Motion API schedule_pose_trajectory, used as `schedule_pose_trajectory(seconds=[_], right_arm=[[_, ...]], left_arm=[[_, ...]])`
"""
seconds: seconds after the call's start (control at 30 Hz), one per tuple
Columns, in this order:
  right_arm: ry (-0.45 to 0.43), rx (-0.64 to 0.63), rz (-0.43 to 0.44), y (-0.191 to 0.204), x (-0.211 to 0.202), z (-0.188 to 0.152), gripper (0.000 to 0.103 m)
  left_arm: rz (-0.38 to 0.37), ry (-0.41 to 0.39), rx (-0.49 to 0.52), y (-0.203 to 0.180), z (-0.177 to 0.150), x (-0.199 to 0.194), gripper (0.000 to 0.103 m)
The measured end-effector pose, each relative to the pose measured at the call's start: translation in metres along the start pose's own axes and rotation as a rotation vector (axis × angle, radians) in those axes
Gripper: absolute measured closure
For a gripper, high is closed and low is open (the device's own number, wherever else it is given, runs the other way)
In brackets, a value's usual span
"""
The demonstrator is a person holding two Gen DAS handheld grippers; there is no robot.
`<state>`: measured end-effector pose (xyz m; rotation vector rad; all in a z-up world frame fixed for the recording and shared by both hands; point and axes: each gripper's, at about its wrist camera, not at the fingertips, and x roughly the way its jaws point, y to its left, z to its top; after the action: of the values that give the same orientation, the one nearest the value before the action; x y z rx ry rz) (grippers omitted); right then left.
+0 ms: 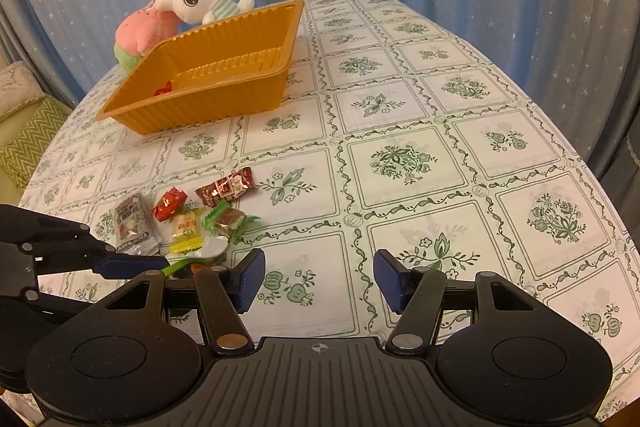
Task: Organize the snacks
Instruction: 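Grasp the green-edged wrapper with the left tool, then lift the green-edged wrapper with the left tool while the right tool grasps a green-wrapped candy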
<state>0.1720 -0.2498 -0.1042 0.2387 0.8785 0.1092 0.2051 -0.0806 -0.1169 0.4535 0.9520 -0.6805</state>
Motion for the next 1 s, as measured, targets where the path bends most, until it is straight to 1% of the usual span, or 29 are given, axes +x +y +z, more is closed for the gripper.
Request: schedule_pose_trajectory(seconds=[0.1,0.2,0.37,0.57,0.67,0.73,0.8,0.87,0.93,1.0], right_arm=[[-0.004,-0.003,0.003,0.000,0.000,0.000,0.043],[-0.006,-0.009,0.008,-0.002,0.001,0.001,0.043],[-0.011,-0.050,0.049,0.003,0.005,0.002,0.043],[-0.043,-0.204,0.139,0.023,0.018,0.008,0.043],[-0.047,-0.287,0.177,0.033,0.031,0.013,0.043],[-0.048,-0.344,0.179,0.040,0.042,0.015,0.044],[-0.043,-0.395,0.187,0.046,0.052,0.017,0.054],[-0.032,-0.454,0.189,0.053,0.061,0.017,0.057],[-0.019,-0.490,0.187,0.058,0.069,0.015,0.063],[-0.007,-0.520,0.186,0.062,0.074,0.012,0.076]], left_arm=[[0.001,-0.013,-0.023,0.001,-0.001,0.003,0.077],[0.001,-0.027,-0.067,0.003,-0.005,0.002,0.080],[0.008,-0.070,-0.184,0.008,-0.018,-0.013,0.081],[0.030,-0.138,-0.364,0.026,-0.036,-0.046,0.081],[0.057,-0.158,-0.426,0.036,-0.044,-0.058,0.081],[0.072,-0.166,-0.460,0.043,-0.048,-0.063,0.081],[0.080,-0.170,-0.486,0.048,-0.052,-0.067,0.081],[0.084,-0.174,-0.507,0.051,-0.056,-0.070,0.081],[0.083,-0.176,-0.522,0.053,-0.060,-0.071,0.081],[0.082,-0.179,-0.534,0.053,-0.063,-0.071,0.081]])
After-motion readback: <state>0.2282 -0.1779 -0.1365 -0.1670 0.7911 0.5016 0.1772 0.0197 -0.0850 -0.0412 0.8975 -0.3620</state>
